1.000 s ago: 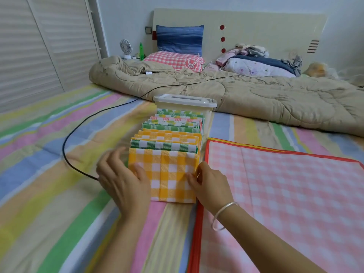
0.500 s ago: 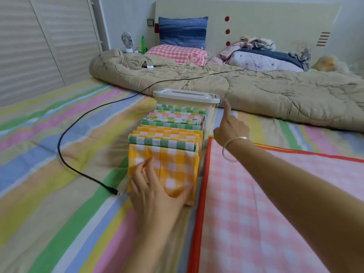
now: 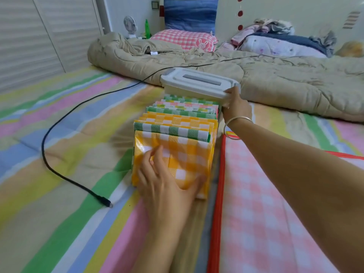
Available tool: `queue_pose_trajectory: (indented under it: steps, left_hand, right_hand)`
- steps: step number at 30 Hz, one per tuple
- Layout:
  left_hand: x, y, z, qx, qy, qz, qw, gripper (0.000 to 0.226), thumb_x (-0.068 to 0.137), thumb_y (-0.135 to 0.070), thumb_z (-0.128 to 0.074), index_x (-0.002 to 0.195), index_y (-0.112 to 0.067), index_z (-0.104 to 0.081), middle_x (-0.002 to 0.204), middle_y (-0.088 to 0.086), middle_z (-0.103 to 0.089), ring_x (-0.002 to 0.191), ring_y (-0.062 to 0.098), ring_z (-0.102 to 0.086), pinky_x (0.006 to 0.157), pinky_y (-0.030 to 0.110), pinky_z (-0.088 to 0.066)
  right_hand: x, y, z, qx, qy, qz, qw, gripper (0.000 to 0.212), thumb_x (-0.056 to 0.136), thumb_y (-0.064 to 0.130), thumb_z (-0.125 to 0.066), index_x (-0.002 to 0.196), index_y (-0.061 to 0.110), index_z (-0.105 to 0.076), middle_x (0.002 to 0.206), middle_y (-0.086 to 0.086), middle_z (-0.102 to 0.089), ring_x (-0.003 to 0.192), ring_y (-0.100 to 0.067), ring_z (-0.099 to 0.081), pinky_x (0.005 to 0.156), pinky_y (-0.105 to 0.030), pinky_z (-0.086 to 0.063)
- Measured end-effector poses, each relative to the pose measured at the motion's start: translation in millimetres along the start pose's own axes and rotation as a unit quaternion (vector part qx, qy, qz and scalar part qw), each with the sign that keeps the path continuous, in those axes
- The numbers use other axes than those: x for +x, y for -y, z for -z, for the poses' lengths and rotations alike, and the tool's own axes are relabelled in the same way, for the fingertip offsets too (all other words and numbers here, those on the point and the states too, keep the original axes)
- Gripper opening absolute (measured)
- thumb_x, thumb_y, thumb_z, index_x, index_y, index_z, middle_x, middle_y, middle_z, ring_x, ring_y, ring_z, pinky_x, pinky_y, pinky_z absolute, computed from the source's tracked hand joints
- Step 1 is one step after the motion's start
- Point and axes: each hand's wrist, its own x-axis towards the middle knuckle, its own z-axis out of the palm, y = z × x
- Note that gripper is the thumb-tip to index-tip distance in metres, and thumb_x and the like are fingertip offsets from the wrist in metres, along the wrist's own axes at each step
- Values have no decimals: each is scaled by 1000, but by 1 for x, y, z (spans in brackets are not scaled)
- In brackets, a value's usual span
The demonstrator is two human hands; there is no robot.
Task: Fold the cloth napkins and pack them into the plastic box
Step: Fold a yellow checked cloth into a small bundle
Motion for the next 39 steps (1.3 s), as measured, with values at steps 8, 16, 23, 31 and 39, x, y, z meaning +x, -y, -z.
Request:
queue_pose_trajectory:
  steps: [8, 16, 23, 31, 39]
  left_hand:
    - [21, -1, -24, -41, 6, -10, 999, 107, 61, -61, -76, 146, -7, -41, 142, 13, -40, 127, 28, -35, 105, 39, -29]
    - [7, -2, -18, -39, -32, -13, 999, 99, 71, -64, -69, 148, -9, -38, 147, 12, -36, 136, 34, -35, 111, 43, -29]
    - [-13, -4, 10, -58, -41, -21, 997, 101, 71, -64, -65, 150, -9, -36, 159, 13, -23, 145, 38, -27, 114, 56, -25]
    - [-33, 4, 40, -96, -15, -53, 994, 98, 74, -55, -64, 153, -8, -31, 164, 14, -14, 153, 26, -8, 120, 51, -15]
    - [-56, 4, 64, -67, -22, -65, 995, 85, 73, -33, -66, 149, -7, -38, 162, 14, -19, 152, 23, -10, 120, 43, -12]
  right_hand:
    - [20, -18, 2, -19, 43, 3, 999, 53, 90, 1, -44, 137, 23, -36, 94, -22, -62, 70, -33, -47, 62, -34, -35]
    - [7, -8, 29, -41, 153, 11, 987, 97, 86, -6, -47, 154, 33, 10, 80, -14, -55, 73, -33, -55, 68, -40, -45]
    - [-82, 3, 27, 24, 138, 13, 990, 100, 85, 0, -52, 153, 25, 17, 129, -23, -50, 106, -40, -54, 85, -44, -43]
    - [-182, 30, 55, 166, 91, 99, 977, 96, 77, -12, -50, 155, 22, -7, 157, -7, -27, 140, -26, -31, 108, -39, -37]
    - [-256, 8, 89, 156, 108, 95, 977, 77, 86, -9, -45, 153, 22, -22, 149, -4, -38, 134, -21, -38, 101, -24, -34]
